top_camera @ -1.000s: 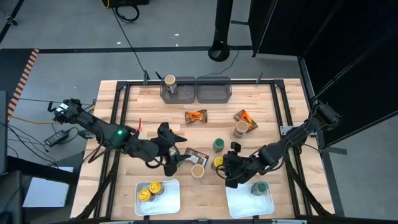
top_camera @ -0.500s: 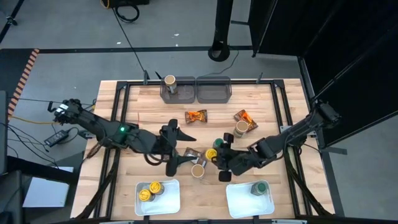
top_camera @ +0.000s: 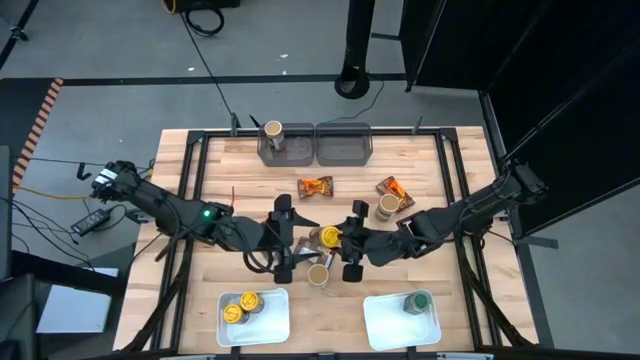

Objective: Sort spices by type
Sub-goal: Put the yellow seasoning bottle into the left white bin

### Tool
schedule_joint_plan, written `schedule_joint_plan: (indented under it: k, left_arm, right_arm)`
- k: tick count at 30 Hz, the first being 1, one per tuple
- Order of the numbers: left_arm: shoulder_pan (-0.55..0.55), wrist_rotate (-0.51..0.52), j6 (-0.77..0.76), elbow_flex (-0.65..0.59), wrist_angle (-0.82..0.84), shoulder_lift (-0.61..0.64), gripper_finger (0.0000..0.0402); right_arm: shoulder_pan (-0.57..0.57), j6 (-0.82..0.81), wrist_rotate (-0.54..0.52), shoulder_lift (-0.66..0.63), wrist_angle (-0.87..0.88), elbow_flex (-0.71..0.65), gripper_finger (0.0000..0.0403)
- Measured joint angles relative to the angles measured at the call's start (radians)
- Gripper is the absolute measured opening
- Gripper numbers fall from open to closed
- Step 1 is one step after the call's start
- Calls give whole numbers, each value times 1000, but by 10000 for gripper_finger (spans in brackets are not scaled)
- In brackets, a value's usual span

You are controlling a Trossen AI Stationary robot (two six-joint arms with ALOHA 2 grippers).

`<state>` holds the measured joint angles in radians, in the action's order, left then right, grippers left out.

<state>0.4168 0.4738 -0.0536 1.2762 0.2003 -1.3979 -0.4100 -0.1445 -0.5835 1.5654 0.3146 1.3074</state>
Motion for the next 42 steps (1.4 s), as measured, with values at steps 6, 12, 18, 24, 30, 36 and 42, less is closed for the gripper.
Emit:
schedule_joint_plan:
  k: [6, 12, 18, 24, 30, 36, 42]
  left_arm:
    - [-18, 3, 23, -1, -23, -17, 310]
    - [-38, -1, 24, -1, -22, -19, 310]
    - [-56, -74, 24, -1, -27, -22, 310]
    - [-57, -84, 31, -2, -76, -43, 303]
    - [-57, -84, 55, -2, -106, -43, 281]
    - [-58, -94, 58, -1, -98, -56, 270]
    - [-58, -96, 65, 0, -104, -78, 269]
  right_arm:
    - [1, 32, 0, 0, -59, 4, 179]
    - [0, 42, 1, 0, -82, 4, 178]
    - [0, 45, 1, 0, -91, 4, 179]
    - [0, 61, 1, 0, -90, 3, 179]
    - [2, 70, 2, 0, -89, 3, 179]
    - [2, 70, 7, 0, -81, 2, 179]
    - [2, 70, 9, 1, -68, 1, 180]
